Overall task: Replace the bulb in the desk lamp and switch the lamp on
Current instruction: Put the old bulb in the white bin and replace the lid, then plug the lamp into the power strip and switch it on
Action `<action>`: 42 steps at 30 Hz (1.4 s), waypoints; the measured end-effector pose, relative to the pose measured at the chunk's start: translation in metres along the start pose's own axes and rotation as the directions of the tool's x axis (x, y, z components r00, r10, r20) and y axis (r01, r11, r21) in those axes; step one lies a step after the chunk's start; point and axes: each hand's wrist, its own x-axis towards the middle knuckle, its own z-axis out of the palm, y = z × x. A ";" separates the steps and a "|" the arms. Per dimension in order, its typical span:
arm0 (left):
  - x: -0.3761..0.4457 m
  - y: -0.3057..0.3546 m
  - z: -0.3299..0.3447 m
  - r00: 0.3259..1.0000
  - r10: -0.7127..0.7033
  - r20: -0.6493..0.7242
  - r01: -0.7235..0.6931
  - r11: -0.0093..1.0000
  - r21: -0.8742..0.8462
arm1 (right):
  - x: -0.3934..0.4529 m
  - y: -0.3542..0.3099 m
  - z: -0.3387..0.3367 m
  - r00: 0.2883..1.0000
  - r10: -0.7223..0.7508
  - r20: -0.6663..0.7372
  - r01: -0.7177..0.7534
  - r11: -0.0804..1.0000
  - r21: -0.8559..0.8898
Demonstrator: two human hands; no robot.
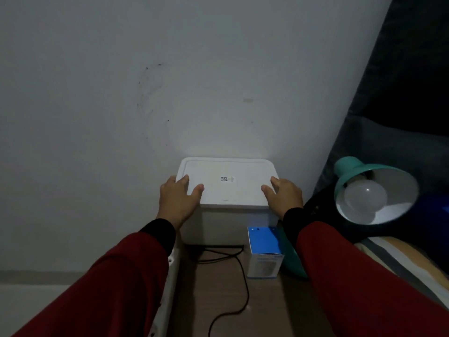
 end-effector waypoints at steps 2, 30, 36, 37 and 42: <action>0.005 -0.003 0.003 1.000 0.001 0.008 -0.001 1.000 0.003 | 0.003 0.002 0.004 1.000 0.004 -0.002 -0.004 1.000 -0.014; -0.063 0.039 -0.121 0.957 -0.141 0.252 -0.024 0.831 0.556 | -0.085 -0.076 -0.091 0.925 0.017 0.379 0.216 0.798 -0.563; -0.113 0.030 -0.146 0.965 -0.149 0.214 0.001 0.822 0.569 | -0.138 -0.076 -0.082 0.912 -0.009 0.411 0.247 0.811 -0.530; -0.120 0.028 -0.148 0.965 -0.151 0.214 0.002 0.823 0.568 | -0.145 -0.075 -0.079 0.911 -0.010 0.412 0.249 0.810 -0.531; -0.154 0.004 -0.143 0.954 -0.183 0.235 0.027 0.839 0.544 | -0.179 -0.056 -0.042 0.875 0.010 0.483 0.285 0.797 -0.533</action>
